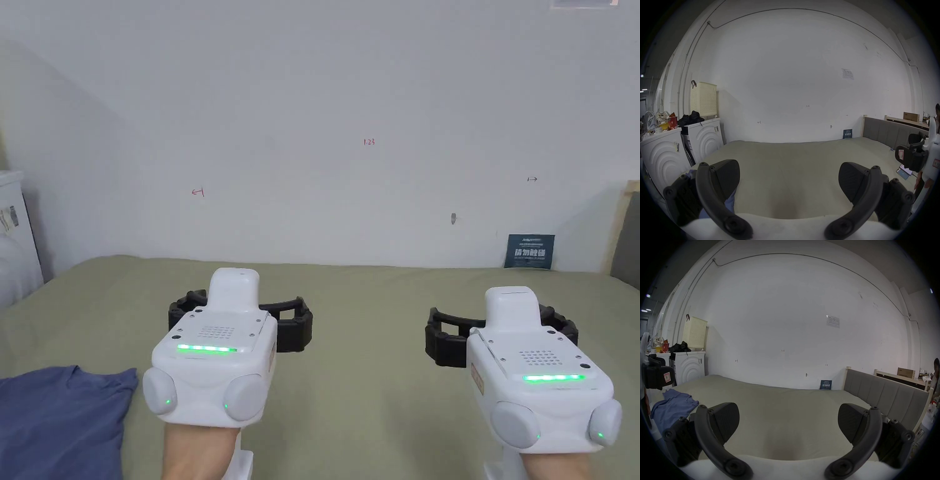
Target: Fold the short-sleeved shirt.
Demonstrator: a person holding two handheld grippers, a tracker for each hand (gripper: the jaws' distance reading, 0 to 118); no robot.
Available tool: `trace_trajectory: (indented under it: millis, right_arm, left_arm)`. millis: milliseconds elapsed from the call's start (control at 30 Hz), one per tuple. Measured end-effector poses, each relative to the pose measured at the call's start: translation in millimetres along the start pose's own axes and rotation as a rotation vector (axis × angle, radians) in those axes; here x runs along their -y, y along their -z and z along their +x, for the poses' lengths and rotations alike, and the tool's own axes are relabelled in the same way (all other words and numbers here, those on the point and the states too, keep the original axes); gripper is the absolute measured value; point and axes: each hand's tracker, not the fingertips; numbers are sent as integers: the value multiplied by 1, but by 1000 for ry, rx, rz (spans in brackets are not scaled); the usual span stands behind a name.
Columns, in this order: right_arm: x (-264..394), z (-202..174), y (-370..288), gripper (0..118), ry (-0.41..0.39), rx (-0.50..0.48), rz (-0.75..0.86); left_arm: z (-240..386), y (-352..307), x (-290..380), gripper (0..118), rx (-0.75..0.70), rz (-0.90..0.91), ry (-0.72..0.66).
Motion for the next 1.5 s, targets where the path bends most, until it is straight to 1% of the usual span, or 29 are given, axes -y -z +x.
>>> trace_trajectory:
  millis: [200, 300, 433, 567, 600, 633, 667, 700, 733, 767, 800, 833, 867, 900, 1000, 1100, 1233, 1300, 1367, 1467, 1500]
  right_arm:
    - [0, 3, 3, 118, 21, 7, -3]
    - [0, 3, 3, 118, 14, 18, 6]
    - [0, 2, 4, 118, -16, 21, -6]
    - [0, 4, 4, 118, 15, 19, -14]
    - [0, 4, 4, 117, 19, 19, -17]
    - [-1, 4, 3, 113, 24, 18, -26]
    - [-2, 4, 3, 102, 32, -2, -37]
    - [-3, 4, 1, 67, 38, -17, -31]
    - [-3, 3, -2, 0, 33, -11, -27]
    - [-3, 0, -1, 0, 13, 13, -10]
    - [-2, -4, 1, 0, -28, 84, -12]
    - [-2, -4, -2, 0, 10, 51, 5]
    - [-4, -3, -3, 0, 31, 34, -3]
    - [-4, -3, -4, 0, 36, 36, -6]
    - [-5, -5, -3, 0, 13, 48, -3]
    - [-6, -4, -2, 0, 25, 53, -16]
    - [-4, -15, 8, 0, -1, 43, -42]
    - [-4, -30, 15, 0, 1, 11, -47]
    - [-4, -54, 24, 0, 0, -56, -57]
    - [-5, -108, 33, 0, -10, -181, -50]
    - [-5, -128, 38, 0, -1, -226, -51]
  left_arm:
    - [-2, 0, 2, 118, 40, 16, -13]
    - [0, 1, 2, 118, 24, 20, 11]
    - [-1, 2, 1, 118, 13, 14, 5]
    - [-2, 2, 1, 118, 5, 14, 7]
    - [-2, 2, 0, 118, 6, 11, 10]
    - [-3, 3, 0, 118, 8, 5, 11]
    - [-3, 3, 0, 113, 8, 1, 12]
    - [-3, 3, 0, 90, 11, -2, 14]
    - [-3, 2, 1, 16, 25, -5, 13]
    - [-3, 2, 0, 0, 27, -6, 13]
    - [-1, 5, 2, 0, 9, -25, 21]
    - [-1, 9, 6, 0, -3, -20, 16]
    - [-4, 12, 5, 0, 21, -33, 3]
    - [-6, 16, 6, 0, 34, -45, -15]
    - [-4, 20, 7, 0, 20, -38, -6]
    - [-4, 17, 7, 0, 15, -35, -1]
    - [-23, 14, 7, 0, -11, -40, 4]
    - [-43, 11, 8, 0, -51, -41, 3]
    - [-71, 0, 8, 0, -118, -47, -4]
    - [-123, -23, 8, 0, -238, -56, -7]
    - [-142, -32, 8, 0, -287, -67, -6]
